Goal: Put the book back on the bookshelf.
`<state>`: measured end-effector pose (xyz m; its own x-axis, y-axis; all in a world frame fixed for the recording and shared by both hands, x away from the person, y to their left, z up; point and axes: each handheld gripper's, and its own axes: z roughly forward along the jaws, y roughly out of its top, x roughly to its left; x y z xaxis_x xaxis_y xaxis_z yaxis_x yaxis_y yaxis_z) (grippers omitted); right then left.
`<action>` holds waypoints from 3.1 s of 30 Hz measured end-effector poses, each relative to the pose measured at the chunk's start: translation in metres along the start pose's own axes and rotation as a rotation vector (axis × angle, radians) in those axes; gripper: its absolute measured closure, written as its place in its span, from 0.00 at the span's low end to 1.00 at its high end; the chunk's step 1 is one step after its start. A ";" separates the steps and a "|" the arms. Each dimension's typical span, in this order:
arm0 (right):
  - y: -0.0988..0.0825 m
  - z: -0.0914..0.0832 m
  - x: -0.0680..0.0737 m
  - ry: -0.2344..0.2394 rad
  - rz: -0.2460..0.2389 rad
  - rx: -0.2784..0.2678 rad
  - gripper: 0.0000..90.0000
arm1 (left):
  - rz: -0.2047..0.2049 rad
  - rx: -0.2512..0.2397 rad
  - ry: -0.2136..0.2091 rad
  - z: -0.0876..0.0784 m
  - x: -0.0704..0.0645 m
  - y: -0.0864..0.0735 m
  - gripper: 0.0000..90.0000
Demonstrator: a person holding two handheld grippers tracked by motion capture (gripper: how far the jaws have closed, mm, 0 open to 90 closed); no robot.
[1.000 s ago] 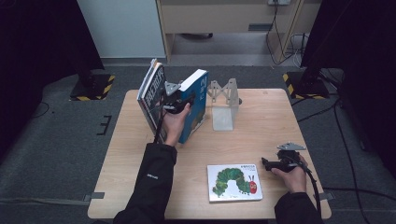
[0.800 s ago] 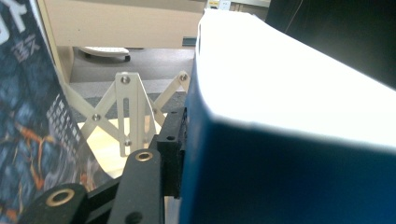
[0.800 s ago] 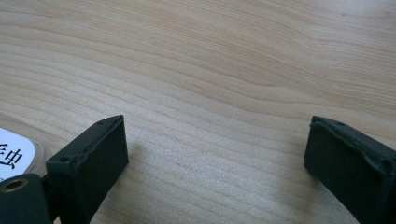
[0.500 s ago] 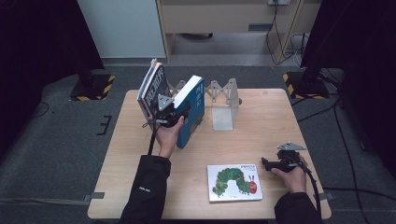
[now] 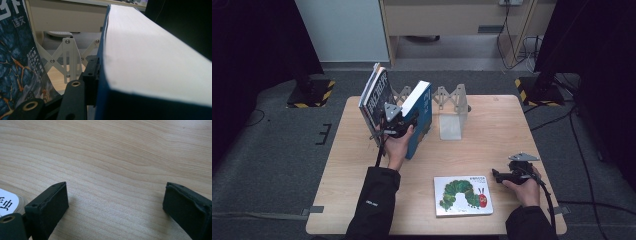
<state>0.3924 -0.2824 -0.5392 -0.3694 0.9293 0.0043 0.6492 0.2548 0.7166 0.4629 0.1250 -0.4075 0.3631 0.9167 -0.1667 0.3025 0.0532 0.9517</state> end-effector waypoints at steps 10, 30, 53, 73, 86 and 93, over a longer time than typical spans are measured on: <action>0.000 0.000 0.000 0.000 0.000 0.000 0.07 | 0.017 -0.020 0.005 0.013 -0.004 0.004 0.61; 0.000 0.000 0.000 0.001 -0.001 0.000 0.07 | -0.011 -0.032 -0.023 0.003 -0.004 -0.003 0.61; 0.000 0.000 0.000 -0.001 0.000 0.001 0.07 | -0.017 -0.011 -0.047 -0.002 -0.005 -0.026 0.62; 0.001 0.000 0.000 0.002 0.003 0.006 0.06 | 0.023 0.002 -0.011 0.034 -0.016 -0.022 0.61; 0.000 0.000 0.000 0.001 -0.003 0.002 0.06 | 0.022 0.004 -0.048 0.006 -0.014 -0.026 0.56; 0.000 0.000 0.001 -0.001 0.003 0.004 0.07 | 0.013 0.018 -0.048 -0.008 -0.014 -0.032 0.61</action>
<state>0.3922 -0.2813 -0.5390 -0.3665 0.9304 0.0054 0.6528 0.2531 0.7140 0.4410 0.1139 -0.4338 0.4085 0.8974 -0.1667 0.3131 0.0338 0.9491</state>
